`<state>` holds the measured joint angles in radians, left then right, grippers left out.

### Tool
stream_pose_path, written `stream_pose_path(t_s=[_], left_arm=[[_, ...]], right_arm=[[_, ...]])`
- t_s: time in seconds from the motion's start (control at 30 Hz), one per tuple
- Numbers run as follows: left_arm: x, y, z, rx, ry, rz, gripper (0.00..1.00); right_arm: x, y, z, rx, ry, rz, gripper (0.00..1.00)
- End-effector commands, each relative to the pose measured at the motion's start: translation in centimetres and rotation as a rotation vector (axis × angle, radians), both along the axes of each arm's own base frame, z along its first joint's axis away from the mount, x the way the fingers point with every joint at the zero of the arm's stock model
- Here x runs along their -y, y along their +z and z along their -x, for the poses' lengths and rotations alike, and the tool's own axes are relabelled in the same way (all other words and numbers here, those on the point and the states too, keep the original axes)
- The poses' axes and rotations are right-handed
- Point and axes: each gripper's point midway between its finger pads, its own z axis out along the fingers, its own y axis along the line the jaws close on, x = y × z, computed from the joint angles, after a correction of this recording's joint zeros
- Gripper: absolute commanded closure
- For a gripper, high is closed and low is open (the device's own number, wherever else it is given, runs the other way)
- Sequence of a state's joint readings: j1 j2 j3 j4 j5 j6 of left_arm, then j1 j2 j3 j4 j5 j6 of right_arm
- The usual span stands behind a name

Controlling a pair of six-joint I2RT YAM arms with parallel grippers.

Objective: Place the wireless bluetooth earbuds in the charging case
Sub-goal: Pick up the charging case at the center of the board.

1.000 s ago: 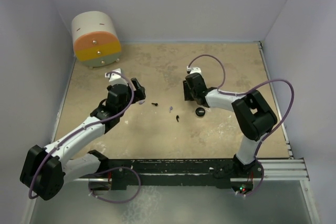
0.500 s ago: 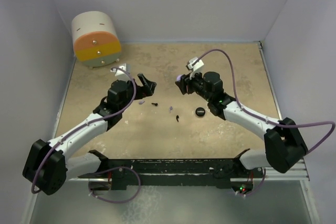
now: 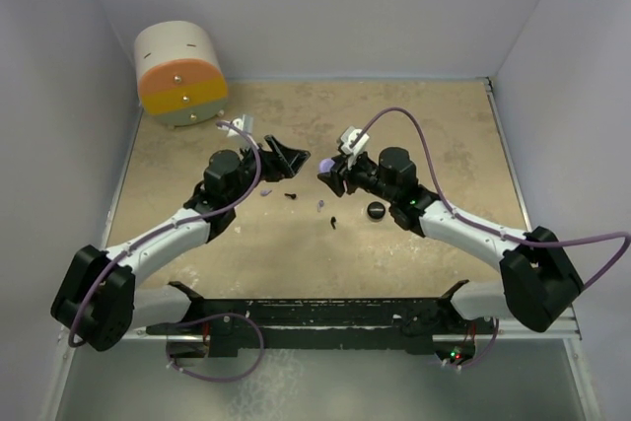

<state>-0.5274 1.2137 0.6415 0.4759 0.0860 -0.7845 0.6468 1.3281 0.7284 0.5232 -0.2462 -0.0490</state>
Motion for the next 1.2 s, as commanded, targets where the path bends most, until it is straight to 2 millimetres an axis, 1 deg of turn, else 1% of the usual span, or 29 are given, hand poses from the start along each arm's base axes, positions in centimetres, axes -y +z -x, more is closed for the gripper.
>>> stream_pose_path(t_s=[0.0, 0.13, 0.3, 0.5, 0.9, 1.17], left_arm=[[1.7, 2.0, 1.0, 0.069, -0.095, 0.109, 0.27], [2.0, 1.6, 1.4, 0.072, -0.104, 0.149, 0.29], [2.0, 1.9, 1.8, 0.097, -0.098, 0.205, 0.29], [2.8, 1.5, 2.0, 0.094, -0.121, 0.209, 0.31], [3.9, 0.0, 1.9, 0.071, -0.136, 0.217, 0.37], [4.4, 0.0, 2.0, 0.075, -0.148, 0.223, 0.44]], right_arm=[[-1.2, 2.7, 0.3, 0.082, 0.057, -0.053, 1.00], [-1.7, 2.8, 0.2, 0.069, 0.064, -0.071, 1.00], [-2.4, 2.7, 0.3, 0.049, 0.088, -0.090, 1.00], [-2.8, 2.7, 0.1, 0.044, 0.092, -0.096, 1.00], [-3.3, 3.2, 0.2, 0.054, 0.107, -0.102, 1.00], [-3.4, 3.3, 0.3, 0.060, 0.112, -0.101, 1.00]])
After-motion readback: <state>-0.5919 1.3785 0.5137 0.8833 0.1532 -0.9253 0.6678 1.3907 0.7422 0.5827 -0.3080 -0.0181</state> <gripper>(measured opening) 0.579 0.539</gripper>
